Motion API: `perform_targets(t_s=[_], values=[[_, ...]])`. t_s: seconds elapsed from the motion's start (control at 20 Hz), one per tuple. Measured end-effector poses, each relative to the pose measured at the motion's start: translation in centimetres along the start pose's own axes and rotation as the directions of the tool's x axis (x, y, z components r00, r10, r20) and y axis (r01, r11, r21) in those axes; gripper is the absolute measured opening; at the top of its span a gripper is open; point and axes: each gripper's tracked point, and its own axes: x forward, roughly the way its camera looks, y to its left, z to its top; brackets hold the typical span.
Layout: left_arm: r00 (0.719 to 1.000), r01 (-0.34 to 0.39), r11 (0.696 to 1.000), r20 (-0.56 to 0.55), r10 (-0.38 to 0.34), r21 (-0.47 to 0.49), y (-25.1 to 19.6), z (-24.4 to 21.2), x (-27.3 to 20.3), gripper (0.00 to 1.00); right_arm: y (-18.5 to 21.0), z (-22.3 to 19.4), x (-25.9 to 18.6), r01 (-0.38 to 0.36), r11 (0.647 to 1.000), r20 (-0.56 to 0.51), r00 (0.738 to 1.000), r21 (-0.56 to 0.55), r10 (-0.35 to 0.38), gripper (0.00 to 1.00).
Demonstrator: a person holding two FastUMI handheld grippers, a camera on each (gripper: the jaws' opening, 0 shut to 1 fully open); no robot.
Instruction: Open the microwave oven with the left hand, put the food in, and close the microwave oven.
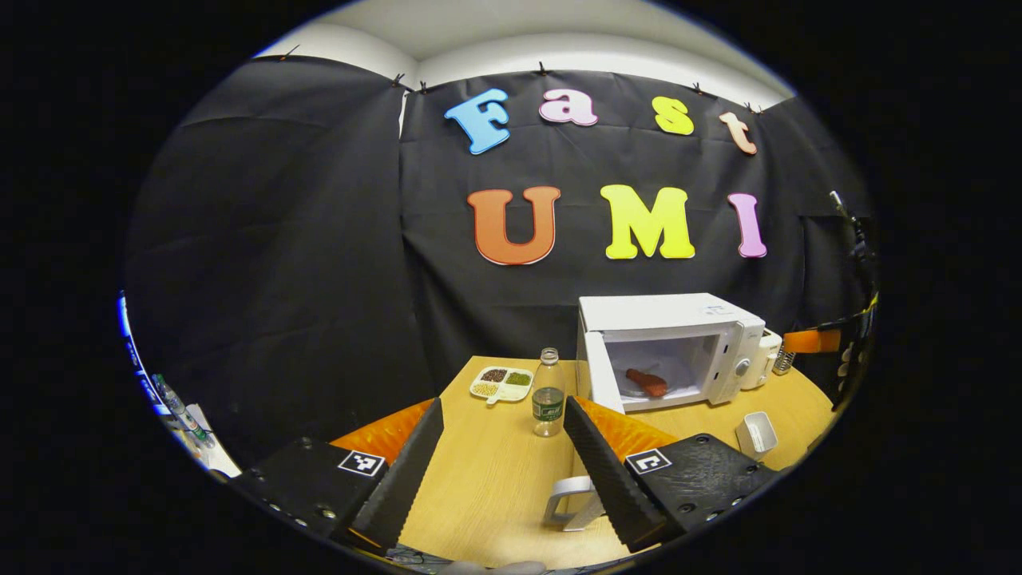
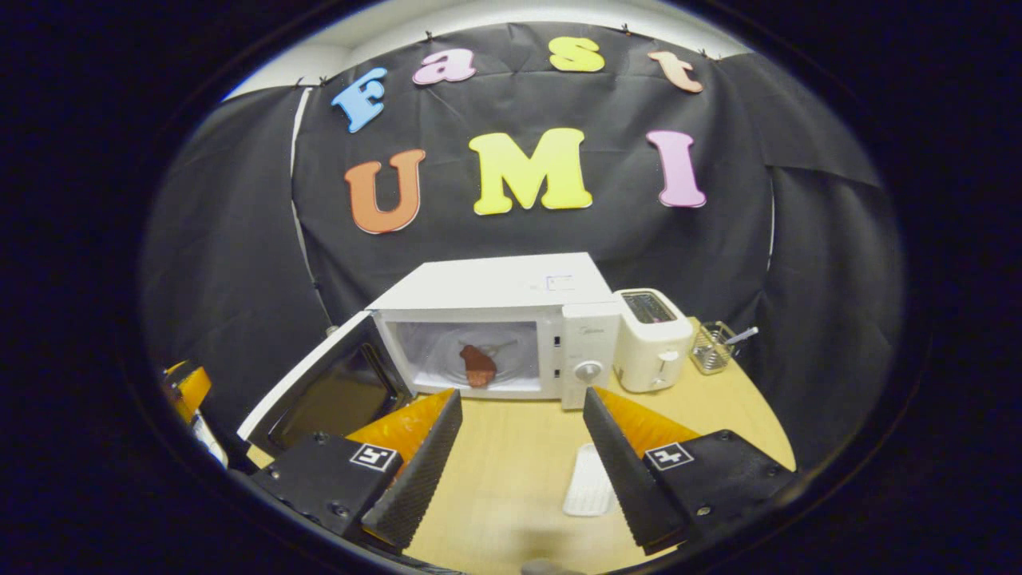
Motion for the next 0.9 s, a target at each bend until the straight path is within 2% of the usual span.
perform_targets(t_s=[0.2, 0.35, 0.4, 0.5, 0.55, 0.65, 0.7, 0.75, 0.9], values=[[1.000, -0.025, 1.000, 0.017, 0.025, 0.001, -0.7, -1.1, -2.0, 0.94, -4.4, 0.7, -6.3, 0.014, 1.000, 0.037, 0.999, -0.027, -0.013, 0.98], [0.999, -0.054, 0.998, -0.002, 0.054, -0.016, -1.1, -2.9, -3.3, 0.82, -7.3, 0.4, -9.1, -0.011, 1.000, 0.051, 0.999, -0.015, 0.012, 0.98], [0.996, -0.075, 0.997, -0.040, 0.075, -0.014, -1.0, -3.9, -3.6, 0.51, -8.2, -0.4, -9.7, -0.017, 1.000, 0.034, 0.999, -0.019, 0.017, 0.98], [0.989, -0.149, 0.989, -0.007, 0.149, 0.020, 0.6, -4.1, -4.0, 0.17, -10.2, -0.8, -10.9, -0.008, 0.999, 0.027, 1.000, -0.031, 0.008, 0.98], [0.991, -0.130, 0.991, -0.010, 0.131, 0.038, 0.2, -4.6, -3.7, 0.01, -11.1, -1.1, -11.6, 0.006, 1.000, 0.018, 1.000, -0.027, -0.006, 0.98], [0.994, -0.103, 0.994, -0.040, 0.105, 0.046, 0.2, -6.1, -3.0, 0.00, -12.1, -1.3, -12.9, 0.034, 0.999, 0.015, 0.999, -0.010, -0.034, 0.98], [0.995, -0.088, 0.995, -0.048, 0.090, 0.038, 0.1, -6.6, -2.4, 0.00, -12.5, -1.3, -13.3, 0.057, 0.998, 0.006, 0.998, -0.008, -0.057, 0.89], [0.995, -0.071, 0.997, -0.065, 0.073, 0.025, 0.2, -7.5, -1.4, 0.00, -12.8, -1.3, -13.7, 0.075, 0.997, 0.002, 0.997, 0.000, -0.075, 0.98], [0.994, -0.029, 0.999, -0.104, 0.031, 0.019, -0.2, -9.8, 0.9, 0.00, -12.8, -0.7, -14.5, 0.122, 0.992, 0.006, 0.993, 0.039, -0.122, 0.98]])
